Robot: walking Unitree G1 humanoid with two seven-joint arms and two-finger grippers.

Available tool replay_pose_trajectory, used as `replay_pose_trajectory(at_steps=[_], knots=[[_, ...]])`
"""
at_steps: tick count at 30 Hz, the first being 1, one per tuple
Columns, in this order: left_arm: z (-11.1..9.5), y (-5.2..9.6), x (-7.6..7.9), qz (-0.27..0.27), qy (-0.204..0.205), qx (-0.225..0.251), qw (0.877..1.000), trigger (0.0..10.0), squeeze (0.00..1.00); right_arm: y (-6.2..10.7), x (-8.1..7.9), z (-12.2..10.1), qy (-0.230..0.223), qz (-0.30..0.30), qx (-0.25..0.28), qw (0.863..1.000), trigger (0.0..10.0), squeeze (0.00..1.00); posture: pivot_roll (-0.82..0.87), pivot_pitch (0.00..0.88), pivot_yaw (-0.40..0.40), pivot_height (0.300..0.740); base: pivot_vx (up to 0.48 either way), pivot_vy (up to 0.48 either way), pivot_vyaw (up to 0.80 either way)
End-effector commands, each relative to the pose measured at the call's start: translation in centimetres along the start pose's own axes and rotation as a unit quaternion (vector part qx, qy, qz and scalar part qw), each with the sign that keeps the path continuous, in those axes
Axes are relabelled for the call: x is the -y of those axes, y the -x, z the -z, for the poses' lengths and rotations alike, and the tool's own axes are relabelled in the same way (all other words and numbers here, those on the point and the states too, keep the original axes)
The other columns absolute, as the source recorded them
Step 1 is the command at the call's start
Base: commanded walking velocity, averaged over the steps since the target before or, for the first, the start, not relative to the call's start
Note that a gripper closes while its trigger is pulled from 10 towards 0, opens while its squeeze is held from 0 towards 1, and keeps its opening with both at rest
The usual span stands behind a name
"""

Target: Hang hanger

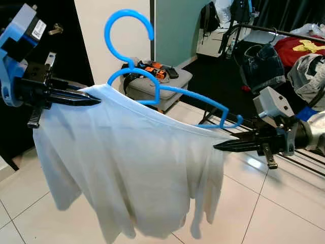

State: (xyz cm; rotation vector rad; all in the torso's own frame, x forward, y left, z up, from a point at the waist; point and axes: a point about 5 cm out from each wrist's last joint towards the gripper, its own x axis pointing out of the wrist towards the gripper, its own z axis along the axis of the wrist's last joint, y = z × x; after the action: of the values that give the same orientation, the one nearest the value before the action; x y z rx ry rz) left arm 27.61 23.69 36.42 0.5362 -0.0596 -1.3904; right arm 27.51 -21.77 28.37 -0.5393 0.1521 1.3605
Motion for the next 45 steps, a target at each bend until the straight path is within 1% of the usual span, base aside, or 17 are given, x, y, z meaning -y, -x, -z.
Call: replay_pose_trajectory(at_steps=[1,2,3,5,6,9,15,17,20,22,28,30,31,33,39,42,45], knots=[[-0.4,1.1,0.4,0.001,0.004,-0.005,1.0,10.0,0.0,0.3,0.0,-0.6,0.019,0.001,-0.002,1.0,0.0,0.0,-0.04,0.0,0.005,0.74,0.0,0.0,0.0],[-0.1,1.1,0.6,0.006,0.018,-0.012,1.0,10.0,0.0,0.3,-0.1,-0.7,0.024,-0.001,-0.003,1.0,0.0,0.0,-0.04,0.0,0.006,0.74,0.0,0.0,0.0],[-0.1,1.1,0.6,0.006,0.018,-0.012,1.0,10.0,0.0,0.3,-0.1,-0.7,0.024,-0.001,-0.003,1.0,0.0,0.0,-0.04,0.0,0.006,0.74,0.0,0.0,0.0],[0.7,1.0,0.9,0.012,0.035,-0.039,0.999,10.0,0.0,0.3,-0.2,-1.0,0.033,-0.007,-0.002,0.999,0.0,0.0,-0.05,0.0,0.008,0.74,0.0,0.0,0.0],[0.7,1.0,0.9,0.012,0.035,-0.039,0.999,10.0,0.0,0.3,-0.2,-1.0,0.033,-0.007,-0.002,0.999,0.0,0.0,-0.05,0.0,0.008,0.74,0.0,0.0,0.0],[1.5,1.0,0.9,0.009,0.036,-0.074,0.997,10.0,0.0,0.5,-0.3,-1.5,0.042,-0.016,0.0,0.999,0.0,0.0,-0.05,0.0,0.008,0.74,0.0,0.0,0.0],[2.0,1.0,1.0,0.014,0.039,-0.093,0.995,10.0,0.0,0.9,-0.2,-2.1,0.05,-0.021,0.002,0.999,0.0,0.0,-0.06,0.0,0.007,0.74,0.0,0.0,0.0],[2.3,0.7,1.7,0.038,0.051,-0.107,0.992,10.0,0.0,1.3,-0.1,-2.7,0.06,-0.031,0.002,0.998,0.0,0.0,-0.06,0.0,0.003,0.74,0.0,0.0,0.0],[2.5,0.6,2.0,0.05,0.057,-0.112,0.991,10.0,0.0,1.4,0.0,-2.9,0.063,-0.036,0.0,0.997,0.0,0.0,-0.06,0.0,0.005,0.74,0.0,0.0,0.0],[1.9,0.4,3.1,0.086,0.074,-0.109,0.988,10.0,0.0,1.7,0.2,-3.2,0.071,-0.049,-0.012,0.996,0.0,0.0,-0.06,0.0,-0.003,0.74,0.0,0.0,0.0],[1.6,0.4,3.5,0.097,0.08,-0.108,0.986,10.0,0.0,1.8,0.2,-3.2,0.073,-0.053,-0.016,0.996,0.0,0.0,-0.06,0.0,-0.003,0.74,0.0,0.0,0.0],[1.5,0.2,4.0,0.117,0.079,-0.127,0.982,10.0,0.0,1.5,0.0,-3.6,0.079,-0.081,-0.017,0.993,0.0,0.0,-0.06,0.0,-0.009,0.74,0.0,0.0,0.0],[1.5,0.2,4.0,0.117,0.079,-0.127,0.982,10.0,0.0,1.5,0.0,-3.6,0.079,-0.081,-0.017,0.993,0.0,0.0,-0.06,0.0,-0.009,0.74,0.0,0.0,0.0],[1.7,-0.2,4.2,0.13,0.071,-0.147,0.978,10.0,0.0,1.0,-0.3,-4.0,0.084,-0.11,-0.018,0.99,0.0,0.0,-0.06,0.0,-0.011,0.74,0.0,0.0,0.0],[1.9,0.2,3.5,0.111,0.058,-0.164,0.978,10.0,0.0,0.7,-0.2,-4.5,0.099,-0.125,-0.028,0.987,0.0,0.0,-0.06,0.0,-0.014,0.74,0.0,0.0,0.0],[2.5,1.1,3.1,0.093,0.058,-0.197,0.974,10.0,0.0,0.7,0.0,-4.9,0.109,-0.128,-0.033,0.985,0.0,0.0,-0.06,0.0,-0.014,0.74,0.0,0.0,0.0],[2.7,1.4,3.0,0.087,0.057,-0.211,0.972,10.0,0.0,0.7,0.1,-4.9,0.111,-0.129,-0.038,0.985,0.0,0.0,-0.06,0.0,-0.014,0.74,0.0,0.0,0.0]])
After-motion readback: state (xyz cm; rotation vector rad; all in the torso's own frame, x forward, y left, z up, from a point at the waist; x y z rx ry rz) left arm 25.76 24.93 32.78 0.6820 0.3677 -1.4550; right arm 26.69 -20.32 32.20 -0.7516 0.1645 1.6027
